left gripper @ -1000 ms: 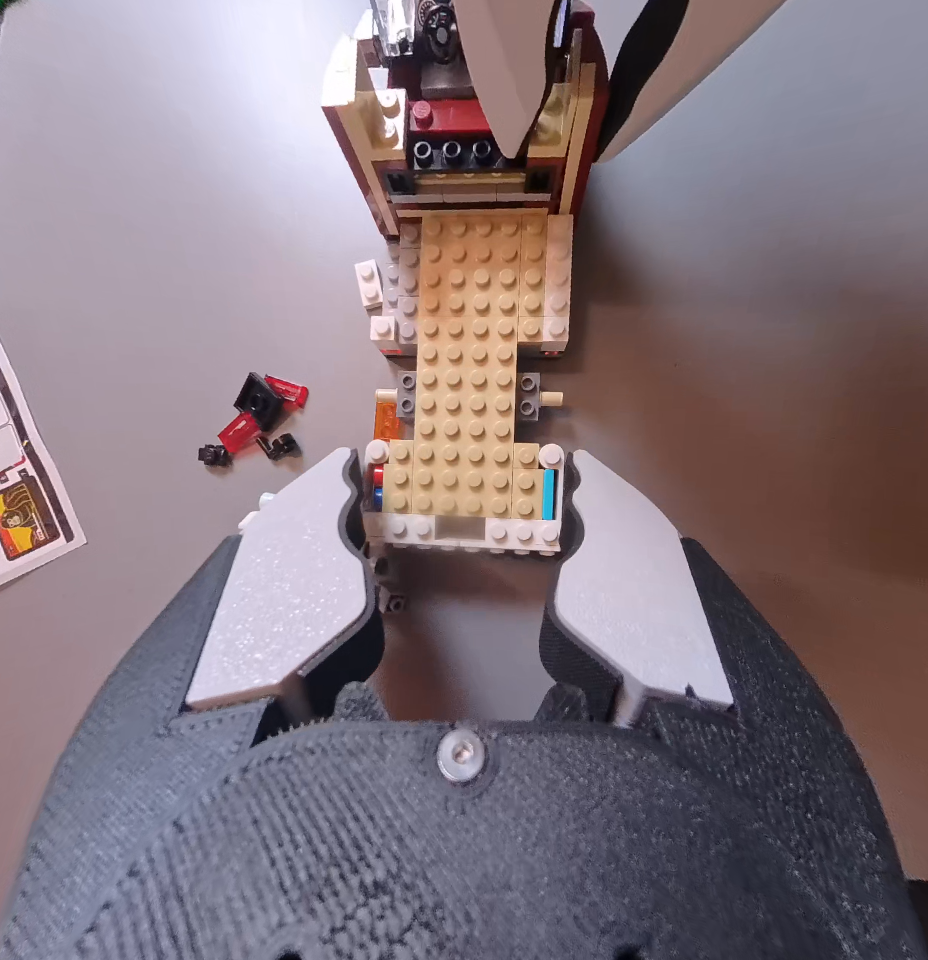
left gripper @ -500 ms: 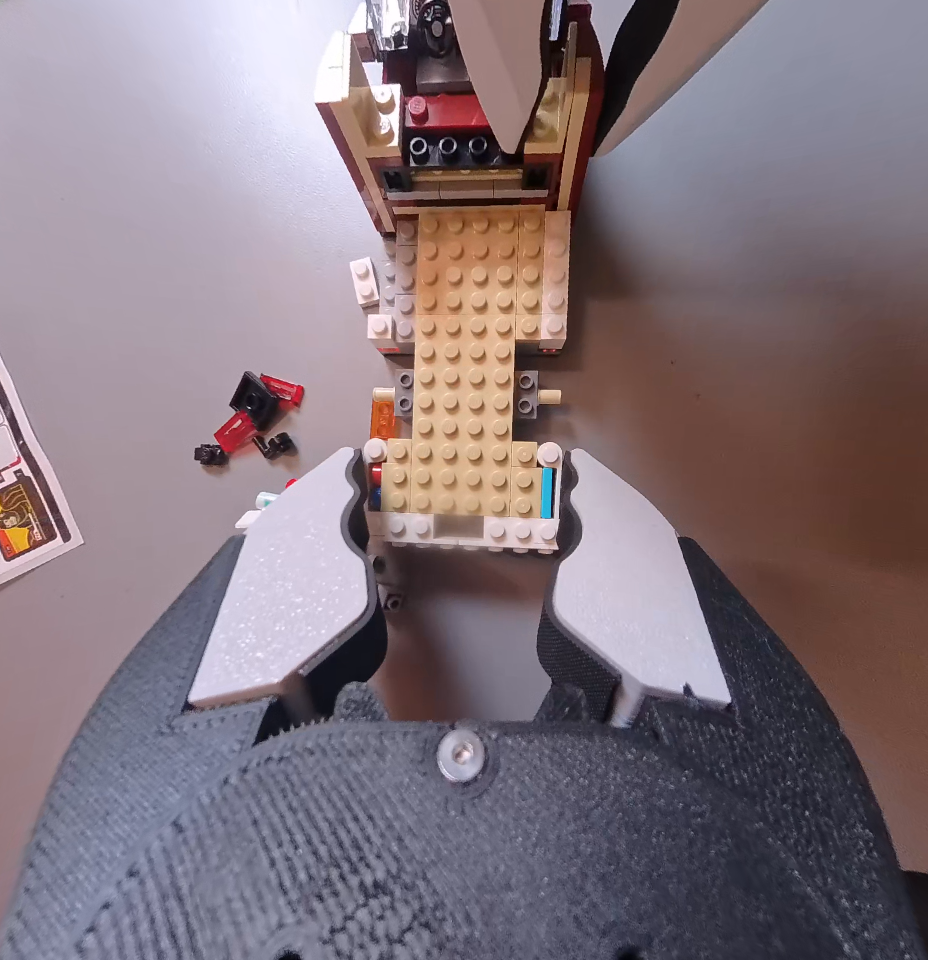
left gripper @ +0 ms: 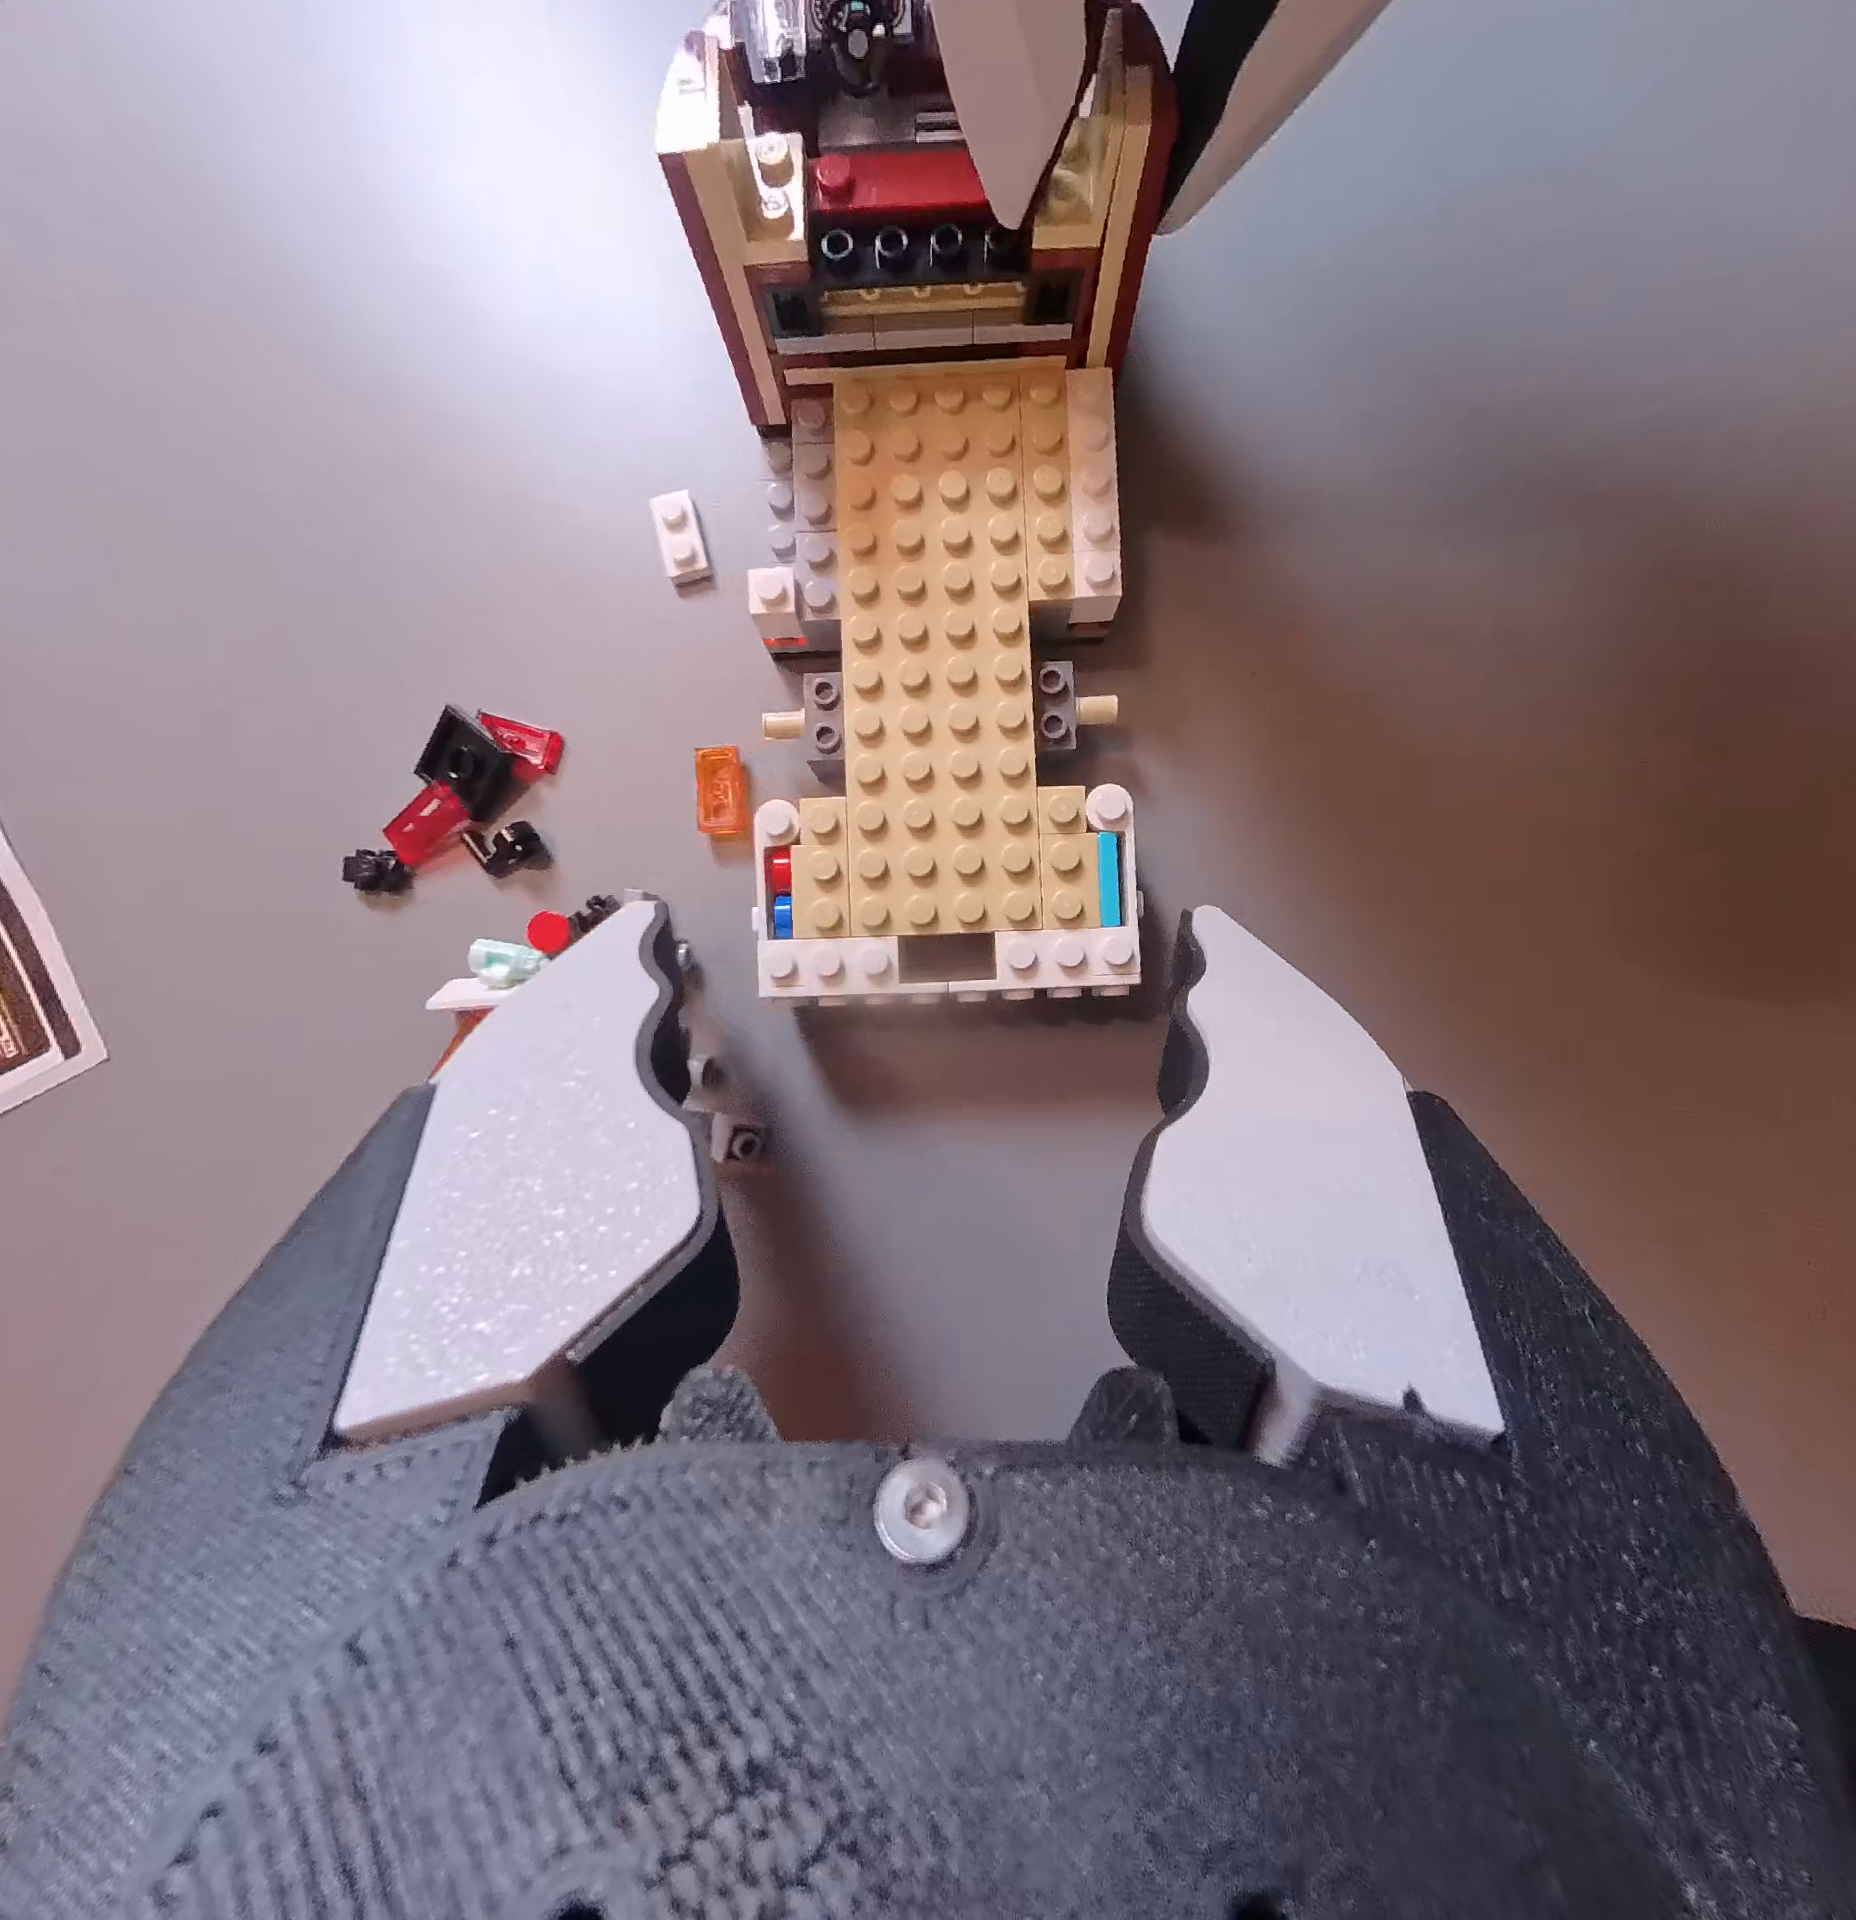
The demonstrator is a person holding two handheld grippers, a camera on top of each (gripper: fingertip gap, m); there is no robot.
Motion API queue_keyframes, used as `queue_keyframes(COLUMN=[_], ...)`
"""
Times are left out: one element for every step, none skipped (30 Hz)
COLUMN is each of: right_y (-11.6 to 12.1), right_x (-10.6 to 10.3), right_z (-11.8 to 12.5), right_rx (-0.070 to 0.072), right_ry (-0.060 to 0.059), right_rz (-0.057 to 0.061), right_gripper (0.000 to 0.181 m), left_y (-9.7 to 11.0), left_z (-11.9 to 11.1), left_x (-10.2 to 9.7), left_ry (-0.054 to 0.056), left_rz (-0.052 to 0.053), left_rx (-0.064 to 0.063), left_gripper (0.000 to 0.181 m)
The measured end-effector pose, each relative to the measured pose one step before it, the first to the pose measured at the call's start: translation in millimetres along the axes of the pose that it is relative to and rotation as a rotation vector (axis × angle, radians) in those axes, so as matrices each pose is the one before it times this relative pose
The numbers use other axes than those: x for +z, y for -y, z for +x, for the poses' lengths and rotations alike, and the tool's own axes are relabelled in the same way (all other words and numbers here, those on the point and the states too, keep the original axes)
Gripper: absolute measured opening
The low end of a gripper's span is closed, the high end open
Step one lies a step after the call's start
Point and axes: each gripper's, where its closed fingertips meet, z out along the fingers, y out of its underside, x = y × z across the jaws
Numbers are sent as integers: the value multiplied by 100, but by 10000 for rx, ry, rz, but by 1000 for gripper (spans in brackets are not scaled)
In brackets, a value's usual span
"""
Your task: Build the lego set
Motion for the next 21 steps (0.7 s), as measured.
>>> queue_keyframes(right_y=[-50, -42, -40, -37, -44, -6, 28, 41, 54, 49, 27, 11, 6, 10, 63, 136, 137, 91, 39, 49, 49], right_x=[-66, -62, -49, -63, -68, -65, -44, -38, -21, -18, 2, -8, -5, -27, -74, -127, -141, -137, -124, -150, -172], right_z=[-224, -221, -202, -245, -272, -281, -249, -203, -180, -124, -51, -12, 10, 23, 63, 109, 108, 88, 60, 19, -14], right_rx=[-33, -42, -42, -48, -49, -60, -65, -53, -57, -67, -58, -7, 64, 80, 68, 99, 152, 162, 121, 109, 150], right_ry=[73, 35, -14, -13, 8, 7, 2, 1, 9, -3, -27, -19, 16, 21, -9, -26, -20, -9, -24, -32, -33], right_rz=[36, 38, 38, 27, 20, 40, 63, 70, 59, 49, 37, 31, 28, 39, 87, 127, 124, 79, 61, 89, 108], right_gripper=[17, 17, 17, 17, 17, 17, 17, 17, 17, 17, 17, 17, 17, 17, 18, 20, 22, 24, 25, 25, 26], left_y=[-7, 25, 63, 40, 78, 147, 149, 96, 62, 1, -107, -205, -179, -163, -167, -80, 198, 144, 29, 29, 68], left_z=[225, 200, 125, 44, 10, 27, 30, 140, 352, 601, 714, 553, 289, 123, -25, -76, -93, -6, -190, -121, 91], left_x=[-101, -211, -326, -406, -451, -430, -348, -186, 33, 320, 556, 692, 686, 594, 464, 313, 84, 34, 40, 31, -20], left_ry=[-30, -27, -4, 16, 12, -22, -13, -58, -120, -190, -201, -100, -8, -10, 18, 31, 55, -7, 132, 125, 0], left_rz=[-52, 1, 44, 59, 107, 159, 156, 95, 36, -41, -139, -220, -201, -152, -117, -36, 138, 76, 16, 9, 36], left_rx=[69, 62, 21, 1, -38, -64, -65, -62, -42, 7, 94, 135, 91, -8, -77, -66, -41, -101, -13, 34, 14], left_gripper=[90, 91, 91, 91, 91, 91, 91, 90, 90, 90, 91, 91, 91, 90, 89, 89, 85, 85, 84, 84, 81])
